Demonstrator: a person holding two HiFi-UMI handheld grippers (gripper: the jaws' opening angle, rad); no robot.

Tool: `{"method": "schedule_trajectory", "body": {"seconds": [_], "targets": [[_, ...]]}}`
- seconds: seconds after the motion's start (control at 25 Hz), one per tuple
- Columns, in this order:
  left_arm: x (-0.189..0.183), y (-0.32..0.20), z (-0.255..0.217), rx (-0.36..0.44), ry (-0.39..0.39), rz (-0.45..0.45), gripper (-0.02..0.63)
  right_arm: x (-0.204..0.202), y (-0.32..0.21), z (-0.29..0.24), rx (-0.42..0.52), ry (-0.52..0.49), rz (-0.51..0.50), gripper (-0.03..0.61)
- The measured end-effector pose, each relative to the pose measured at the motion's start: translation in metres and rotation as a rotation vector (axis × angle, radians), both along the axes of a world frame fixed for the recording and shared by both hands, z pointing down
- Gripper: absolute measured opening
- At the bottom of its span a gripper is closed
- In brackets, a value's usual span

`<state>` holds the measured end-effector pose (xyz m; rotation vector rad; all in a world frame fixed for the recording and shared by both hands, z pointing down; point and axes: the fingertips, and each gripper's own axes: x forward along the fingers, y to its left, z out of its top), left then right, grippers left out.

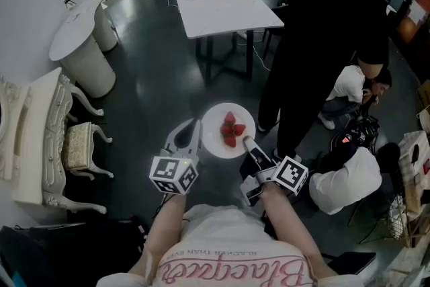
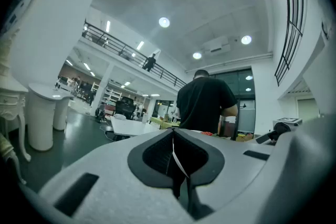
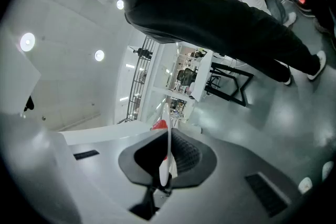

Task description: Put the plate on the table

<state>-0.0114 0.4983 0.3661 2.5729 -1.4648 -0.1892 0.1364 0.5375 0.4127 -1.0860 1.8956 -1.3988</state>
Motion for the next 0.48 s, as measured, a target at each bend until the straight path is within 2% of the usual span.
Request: {"method": "schedule_trajectory", "body": {"seconds": [0.12, 0.48], "targets": [[0.006, 0.002, 0.000, 0.009, -0.036, -0.005, 0.005, 0.003, 0.000, 0.003, 0.000, -0.004, -0.015, 0.012], [0.019, 0.010, -0.001, 0.019, -0.055, -0.058, 0.005, 0.019, 0.003, 0.015, -0.021, -0.014, -0.057, 0.012]]}}
